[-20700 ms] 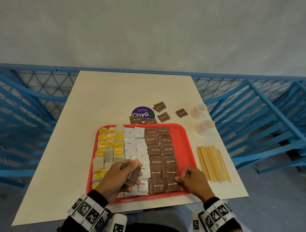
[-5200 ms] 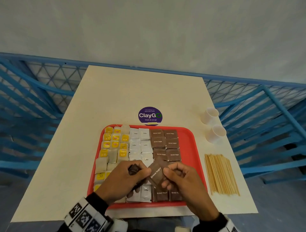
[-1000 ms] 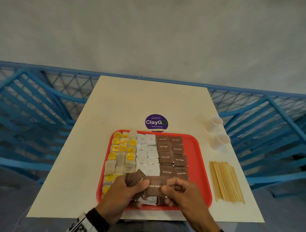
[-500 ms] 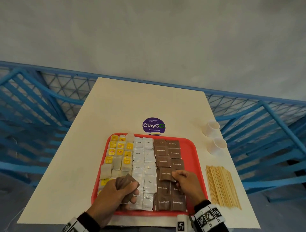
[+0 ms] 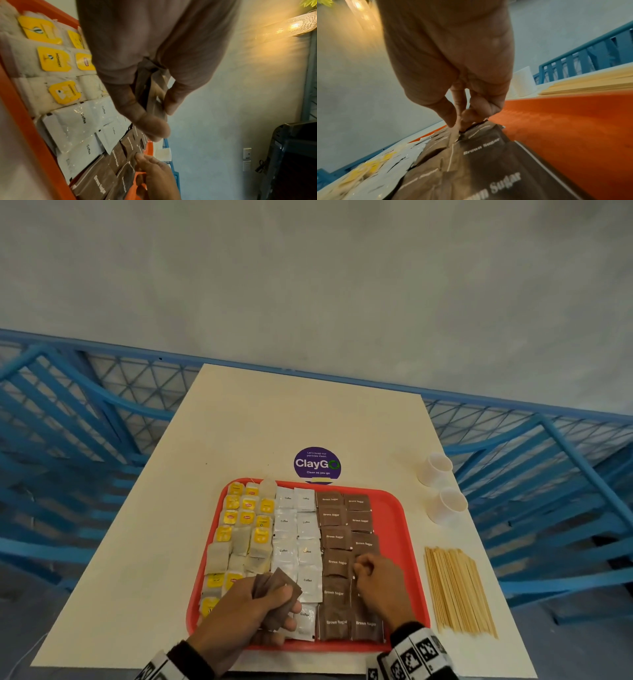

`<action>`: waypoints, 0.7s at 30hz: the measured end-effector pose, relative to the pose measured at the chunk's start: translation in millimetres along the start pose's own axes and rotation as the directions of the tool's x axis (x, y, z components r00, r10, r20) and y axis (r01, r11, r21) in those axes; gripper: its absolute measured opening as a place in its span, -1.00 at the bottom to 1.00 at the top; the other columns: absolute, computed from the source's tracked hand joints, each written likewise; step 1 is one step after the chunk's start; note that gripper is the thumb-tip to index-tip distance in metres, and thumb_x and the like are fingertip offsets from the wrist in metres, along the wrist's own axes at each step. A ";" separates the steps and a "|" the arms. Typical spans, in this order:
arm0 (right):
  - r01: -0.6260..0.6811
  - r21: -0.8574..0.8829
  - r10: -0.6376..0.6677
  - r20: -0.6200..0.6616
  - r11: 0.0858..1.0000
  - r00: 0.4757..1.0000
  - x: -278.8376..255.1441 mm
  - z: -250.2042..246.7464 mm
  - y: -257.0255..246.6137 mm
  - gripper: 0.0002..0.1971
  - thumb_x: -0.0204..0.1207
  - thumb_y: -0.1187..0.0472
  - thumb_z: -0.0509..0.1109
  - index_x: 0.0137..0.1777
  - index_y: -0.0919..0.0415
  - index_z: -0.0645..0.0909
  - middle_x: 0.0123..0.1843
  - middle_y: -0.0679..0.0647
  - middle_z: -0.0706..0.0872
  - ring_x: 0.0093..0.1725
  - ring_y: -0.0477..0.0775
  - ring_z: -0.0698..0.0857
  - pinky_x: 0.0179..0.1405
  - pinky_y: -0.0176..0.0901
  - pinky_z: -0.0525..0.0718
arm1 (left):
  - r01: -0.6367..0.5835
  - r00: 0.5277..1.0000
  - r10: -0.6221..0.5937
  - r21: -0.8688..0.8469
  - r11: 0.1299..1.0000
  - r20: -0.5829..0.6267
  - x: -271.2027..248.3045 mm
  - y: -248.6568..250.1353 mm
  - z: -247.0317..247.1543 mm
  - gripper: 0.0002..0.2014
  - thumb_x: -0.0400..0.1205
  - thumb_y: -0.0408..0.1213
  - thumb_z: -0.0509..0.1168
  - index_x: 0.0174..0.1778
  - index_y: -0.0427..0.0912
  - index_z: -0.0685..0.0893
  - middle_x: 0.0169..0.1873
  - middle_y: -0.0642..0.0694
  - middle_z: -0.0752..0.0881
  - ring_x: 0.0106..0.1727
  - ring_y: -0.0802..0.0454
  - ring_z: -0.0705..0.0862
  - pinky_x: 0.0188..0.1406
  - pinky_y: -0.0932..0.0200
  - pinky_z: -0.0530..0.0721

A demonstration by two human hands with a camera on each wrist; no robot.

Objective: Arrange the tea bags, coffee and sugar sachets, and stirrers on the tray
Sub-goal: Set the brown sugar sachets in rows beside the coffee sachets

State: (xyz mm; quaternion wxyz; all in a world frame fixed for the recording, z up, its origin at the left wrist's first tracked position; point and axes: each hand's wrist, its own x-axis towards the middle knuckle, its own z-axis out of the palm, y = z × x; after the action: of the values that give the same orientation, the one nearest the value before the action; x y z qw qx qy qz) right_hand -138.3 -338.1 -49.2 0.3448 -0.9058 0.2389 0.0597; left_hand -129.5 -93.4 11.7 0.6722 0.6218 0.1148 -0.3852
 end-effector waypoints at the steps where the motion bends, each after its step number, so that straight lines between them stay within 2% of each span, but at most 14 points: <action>1: 0.023 -0.023 -0.023 -0.018 0.999 1.000 1.7 0.2 -2.1 -0.83 0.65 0.22 0.34 -0.13 0.02 0.72 -0.23 -0.17 0.73 -0.27 -0.30 0.63 -0.28 -0.46 0.50 | -0.001 1.000 0.001 -0.001 1.000 -0.003 -0.5 0.5 -0.4 -0.80 0.69 -0.30 0.35 0.06 -0.40 0.72 -0.10 -0.32 0.84 -0.23 -0.12 0.78 -0.44 0.11 0.68; 4: 0.020 -0.030 -0.023 -0.081 0.999 0.996 3.6 -4.4 -6.3 -0.83 0.66 0.21 0.34 -0.13 0.04 0.72 -0.23 -0.15 0.74 -0.25 -0.26 0.65 -0.22 -0.36 0.58 | -0.005 1.000 0.005 0.001 1.000 -0.006 -3.6 3.6 -2.7 -0.81 0.70 -0.30 0.35 0.07 -0.38 0.73 -0.09 -0.30 0.84 -0.22 -0.11 0.79 -0.43 0.11 0.68; 7: 0.027 -0.036 -0.029 -0.050 0.999 0.998 -2.2 -8.4 -8.9 -0.80 0.66 0.20 0.34 -0.18 -0.01 0.69 -0.22 -0.17 0.74 -0.22 -0.24 0.68 -0.05 -0.18 0.73 | 0.005 1.000 -0.005 -0.047 0.999 0.012 -6.6 10.1 -3.9 -0.84 0.72 -0.39 0.29 0.13 -0.36 0.72 -0.04 -0.28 0.85 -0.12 -0.14 0.84 -0.38 0.08 0.74; 8: 0.051 -0.012 -0.051 -0.043 0.999 0.998 -7.3 -11.0 -12.6 -0.78 0.66 0.19 0.35 -0.21 -0.04 0.68 -0.24 -0.17 0.75 -0.23 -0.25 0.68 -0.04 -0.19 0.73 | 0.023 0.999 -0.020 -0.085 0.996 0.031 -7.7 13.2 -3.8 -0.83 0.72 -0.46 0.26 0.17 -0.35 0.71 0.00 -0.28 0.85 -0.04 -0.16 0.85 -0.32 0.04 0.79; 10: 0.138 0.097 -0.136 -0.025 0.986 0.990 -22.2 -19.4 -28.8 -0.79 0.66 0.08 0.39 -0.22 -0.06 0.72 -0.29 -0.19 0.76 -0.28 -0.30 0.67 -0.21 -0.42 0.61 | 0.042 0.994 -0.026 -0.155 0.987 0.102 -9.3 17.0 -3.4 -0.77 0.72 -0.54 0.22 0.25 -0.33 0.67 0.08 -0.28 0.83 0.10 -0.21 0.83 -0.13 -0.05 0.85; 12: 0.205 0.291 -0.239 0.087 0.934 0.967 -41.1 -30.1 -54.1 -0.83 0.62 -0.03 0.42 -0.12 -0.04 0.78 -0.26 -0.17 0.80 -0.28 -0.33 0.67 -0.26 -0.49 0.55 | 0.020 0.985 0.004 -0.140 0.990 0.172 -9.4 17.6 -1.4 -0.74 0.70 -0.51 0.26 0.30 -0.31 0.62 0.12 -0.29 0.82 0.15 -0.24 0.81 -0.12 -0.02 0.85; 14: 0.224 0.412 -0.338 0.229 0.883 0.913 -54.6 -36.9 -73.7 -0.85 0.57 0.01 0.48 -0.09 0.04 0.81 -0.22 -0.09 0.83 -0.29 -0.27 0.68 -0.23 -0.43 0.59 | -0.040 0.980 0.048 -0.044 0.998 0.192 -8.7 19.6 3.8 -0.74 0.69 -0.42 0.31 0.30 -0.34 0.60 0.08 -0.31 0.82 0.10 -0.27 0.82 -0.23 0.05 0.83; 15: 0.231 0.427 -0.358 0.245 0.874 0.901 -57.3 -38.1 -77.2 -0.86 0.55 0.04 0.52 -0.12 0.09 0.82 -0.25 -0.05 0.82 -0.32 -0.23 0.66 -0.24 -0.37 0.59 | -0.076 0.980 0.073 0.009 0.997 0.183 -8.4 21.6 6.7 -0.74 0.69 -0.38 0.33 0.27 -0.37 0.60 0.04 -0.32 0.83 0.04 -0.26 0.84 -0.29 0.08 0.82; 18: 0.130 0.522 -0.288 0.234 0.843 0.928 -58.3 -45.5 -75.3 -0.77 0.56 0.07 0.51 -0.24 0.20 0.79 -0.37 0.02 0.77 -0.40 -0.12 0.61 -0.35 -0.26 0.54 | -0.197 0.977 0.188 0.099 0.975 0.100 -7.8 30.9 11.4 -0.69 0.68 -0.19 0.36 0.08 -0.44 0.65 -0.16 -0.31 0.83 -0.26 -0.16 0.82 -0.51 0.14 0.73; 21: 0.003 0.643 -0.252 0.296 0.766 0.921 -63.4 -54.9 -72.3 -0.69 0.62 0.03 0.40 -0.26 0.19 0.76 -0.39 0.07 0.73 -0.44 -0.08 0.55 -0.46 -0.33 0.46 | -0.290 0.956 0.282 0.137 0.947 0.079 -6.3 40.3 13.0 -0.65 0.68 -0.07 0.32 -0.10 -0.38 0.66 -0.39 -0.20 0.74 -0.45 -0.09 0.72 -0.65 0.22 0.58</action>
State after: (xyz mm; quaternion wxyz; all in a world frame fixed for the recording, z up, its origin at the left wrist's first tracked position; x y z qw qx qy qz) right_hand -162.9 -302.2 52.7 0.6696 -0.7243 0.1131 0.1195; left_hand -111.4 -105.9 48.4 0.6762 0.6682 -0.0249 -0.3091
